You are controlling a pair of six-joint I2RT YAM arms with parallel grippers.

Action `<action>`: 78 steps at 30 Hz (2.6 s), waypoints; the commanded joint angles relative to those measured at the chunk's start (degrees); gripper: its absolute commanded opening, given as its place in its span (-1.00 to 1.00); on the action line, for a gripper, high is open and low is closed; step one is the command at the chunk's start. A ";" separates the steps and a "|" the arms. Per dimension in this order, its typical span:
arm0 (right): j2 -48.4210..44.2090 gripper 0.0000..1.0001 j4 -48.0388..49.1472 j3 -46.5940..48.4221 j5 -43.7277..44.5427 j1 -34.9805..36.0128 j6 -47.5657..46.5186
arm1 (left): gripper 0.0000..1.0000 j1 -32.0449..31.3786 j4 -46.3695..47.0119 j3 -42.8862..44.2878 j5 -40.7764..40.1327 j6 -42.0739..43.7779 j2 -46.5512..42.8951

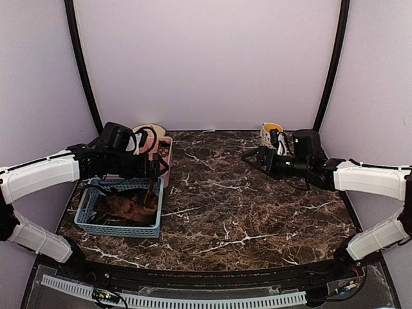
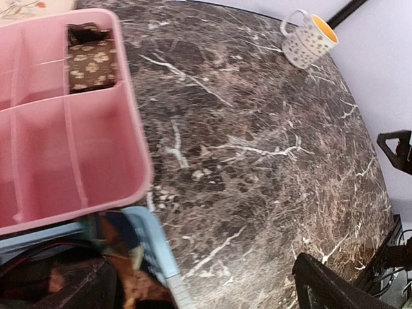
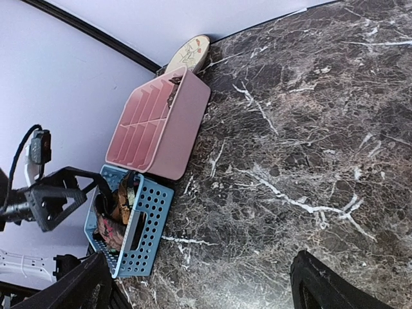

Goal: Roll the ties
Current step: Pick up the tie from the storage box, then pass from the left arm to the right

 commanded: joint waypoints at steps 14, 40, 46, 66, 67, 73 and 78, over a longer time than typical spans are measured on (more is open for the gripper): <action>6.59 0.93 16.52 2.15 -18.97 -0.26 -0.03 | 0.94 8.54 -37.19 6.30 -1.17 19.82 1.10; 10.98 0.94 24.41 3.40 -25.19 -1.30 4.74 | -1.00 0.61 -42.43 5.20 2.64 18.40 -0.16; 10.60 0.95 22.03 6.93 -25.04 -1.26 3.98 | -1.00 0.65 -36.26 16.75 7.27 16.45 -5.29; 22.44 0.97 12.62 38.12 -21.11 14.15 -6.86 | -1.00 0.72 -13.37 39.51 18.40 12.85 -5.25; 23.43 0.97 13.60 39.22 -20.76 15.25 -6.87 | -1.00 0.76 -13.11 40.18 17.95 12.57 -4.89; 28.16 0.97 17.84 43.32 -19.36 20.73 -7.34 | -1.00 0.80 -11.23 41.48 18.47 11.25 -2.11; 31.57 0.97 18.15 46.17 -17.23 23.47 -8.12 | -1.00 0.84 -8.71 40.97 18.47 9.72 -1.28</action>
